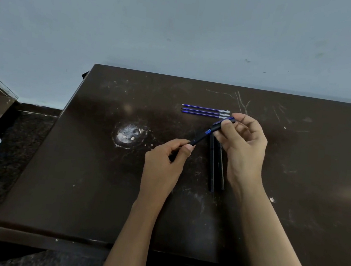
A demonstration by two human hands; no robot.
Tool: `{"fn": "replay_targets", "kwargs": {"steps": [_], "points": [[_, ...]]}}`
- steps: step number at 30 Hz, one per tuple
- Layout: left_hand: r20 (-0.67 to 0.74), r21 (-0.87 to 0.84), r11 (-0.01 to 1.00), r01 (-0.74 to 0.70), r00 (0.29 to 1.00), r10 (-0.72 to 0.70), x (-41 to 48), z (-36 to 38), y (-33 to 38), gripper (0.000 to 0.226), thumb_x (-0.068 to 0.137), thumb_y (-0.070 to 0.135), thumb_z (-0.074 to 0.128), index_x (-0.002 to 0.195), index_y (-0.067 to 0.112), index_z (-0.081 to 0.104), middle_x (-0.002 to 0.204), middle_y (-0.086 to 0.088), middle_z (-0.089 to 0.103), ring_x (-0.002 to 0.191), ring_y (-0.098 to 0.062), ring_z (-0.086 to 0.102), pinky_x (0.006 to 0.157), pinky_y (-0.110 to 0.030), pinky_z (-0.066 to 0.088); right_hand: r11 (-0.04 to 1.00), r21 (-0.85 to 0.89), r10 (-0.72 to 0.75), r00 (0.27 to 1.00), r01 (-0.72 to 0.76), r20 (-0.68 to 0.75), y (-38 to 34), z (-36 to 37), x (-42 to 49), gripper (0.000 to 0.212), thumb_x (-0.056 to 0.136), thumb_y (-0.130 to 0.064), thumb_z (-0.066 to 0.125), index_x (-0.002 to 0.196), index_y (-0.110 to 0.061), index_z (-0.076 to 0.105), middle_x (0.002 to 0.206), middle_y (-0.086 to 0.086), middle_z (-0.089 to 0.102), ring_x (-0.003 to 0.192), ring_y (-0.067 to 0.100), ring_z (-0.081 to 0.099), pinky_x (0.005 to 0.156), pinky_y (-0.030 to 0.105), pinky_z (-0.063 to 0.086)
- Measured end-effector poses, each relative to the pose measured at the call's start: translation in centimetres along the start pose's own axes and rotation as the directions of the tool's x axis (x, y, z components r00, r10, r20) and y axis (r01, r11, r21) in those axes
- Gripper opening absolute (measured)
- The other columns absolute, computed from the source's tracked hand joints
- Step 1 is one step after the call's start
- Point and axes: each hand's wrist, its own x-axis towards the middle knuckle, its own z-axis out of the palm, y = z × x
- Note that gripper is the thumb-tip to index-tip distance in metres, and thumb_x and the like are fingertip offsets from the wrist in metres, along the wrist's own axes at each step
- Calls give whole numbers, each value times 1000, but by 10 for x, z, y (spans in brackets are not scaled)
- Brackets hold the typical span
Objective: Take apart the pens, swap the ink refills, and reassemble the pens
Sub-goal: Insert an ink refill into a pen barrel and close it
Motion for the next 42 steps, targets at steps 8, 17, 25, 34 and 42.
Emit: {"fn": "replay_targets", "kwargs": {"steps": [8,17,25,34,42], "points": [[-50,7,999,-33,998,34,-4,6,3,14,93,25,59,96,24,73,70,13,69,61,6,61,62,-13,51,948,-317,16,986,38,166,9,4,-9,29,82,1,71,108,-9,67,93,13,70,85,23,69,83,38,59],[-181,189,976,-105,974,140,-8,11,2,21,93,23,59,105,13,73,83,3,73,75,-8,67,69,-21,52,956,-291,50,996,-29,67,15,11,-11,31,78,0,75,106,-8,67,87,11,70,81,21,68,81,36,59],[-100,137,989,-52,993,66,-12,16,14,13,93,20,59,93,17,72,61,16,56,59,6,55,57,-4,38,929,-368,79,988,-25,133,9,2,-6,29,82,-2,72,108,-15,69,93,9,73,91,25,71,86,40,58],[-196,139,982,125,976,-97,-15,21,11,16,85,26,70,97,20,63,86,8,62,72,1,57,64,1,40,629,-772,-94,995,91,41,3,-29,10,26,85,-19,71,111,-20,69,88,-3,66,77,5,60,75,12,49],[-158,283,957,59,987,-14,-15,39,7,23,92,21,59,115,22,59,98,4,58,82,-7,58,62,-11,41,472,-880,65,994,49,89,12,-35,9,37,85,-23,71,121,-20,64,93,-1,63,82,10,58,75,20,42]]}}
